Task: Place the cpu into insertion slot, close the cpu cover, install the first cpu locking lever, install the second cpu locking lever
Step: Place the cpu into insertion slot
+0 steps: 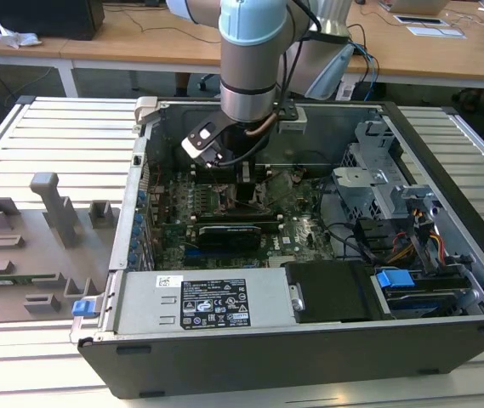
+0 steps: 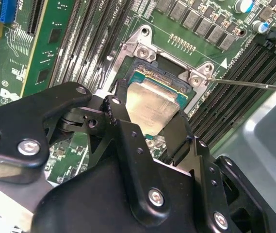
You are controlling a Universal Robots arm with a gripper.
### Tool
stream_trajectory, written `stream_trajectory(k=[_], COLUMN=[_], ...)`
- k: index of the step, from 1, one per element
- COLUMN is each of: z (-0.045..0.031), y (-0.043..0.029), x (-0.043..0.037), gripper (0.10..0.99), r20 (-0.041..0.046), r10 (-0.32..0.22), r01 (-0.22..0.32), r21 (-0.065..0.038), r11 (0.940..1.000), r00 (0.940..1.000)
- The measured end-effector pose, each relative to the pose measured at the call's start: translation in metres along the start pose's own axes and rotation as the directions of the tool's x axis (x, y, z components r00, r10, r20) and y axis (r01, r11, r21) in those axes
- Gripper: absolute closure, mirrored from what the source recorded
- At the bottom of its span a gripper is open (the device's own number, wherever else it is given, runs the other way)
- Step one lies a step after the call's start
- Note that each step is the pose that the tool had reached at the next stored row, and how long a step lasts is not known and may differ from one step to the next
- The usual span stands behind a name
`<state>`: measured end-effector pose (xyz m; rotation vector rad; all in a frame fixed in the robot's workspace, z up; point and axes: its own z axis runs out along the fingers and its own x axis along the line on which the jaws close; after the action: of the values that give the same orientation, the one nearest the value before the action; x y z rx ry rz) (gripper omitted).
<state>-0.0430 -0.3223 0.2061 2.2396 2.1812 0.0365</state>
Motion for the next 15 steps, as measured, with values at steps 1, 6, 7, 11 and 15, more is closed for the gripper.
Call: stream_trajectory(k=[1, 6, 7, 11, 15], z=[0.0007, 0.0041, 0.0045, 0.006, 0.0064], y=[-0.0001, -0.0008, -0.0009, -0.0014, -0.0013], x=[0.0, 0.001, 0.0013, 0.0016, 0.0017], gripper=[0.545, 0.545, 0.545, 0.545, 0.545], r20=[0.0, -0.0009, -0.0007, -0.0007, -0.0008], r10=[-0.001, -0.034, -0.034, -0.034, -0.034], r01=[0.001, 0.034, 0.034, 0.034, 0.034], r21=[0.0, 0.0, 0.0, 0.0, 0.0], r11=[1.0, 0.9994, 0.9994, 0.9994, 0.9994], r00=[1.0, 0.9994, 0.9994, 0.9994, 0.9994])
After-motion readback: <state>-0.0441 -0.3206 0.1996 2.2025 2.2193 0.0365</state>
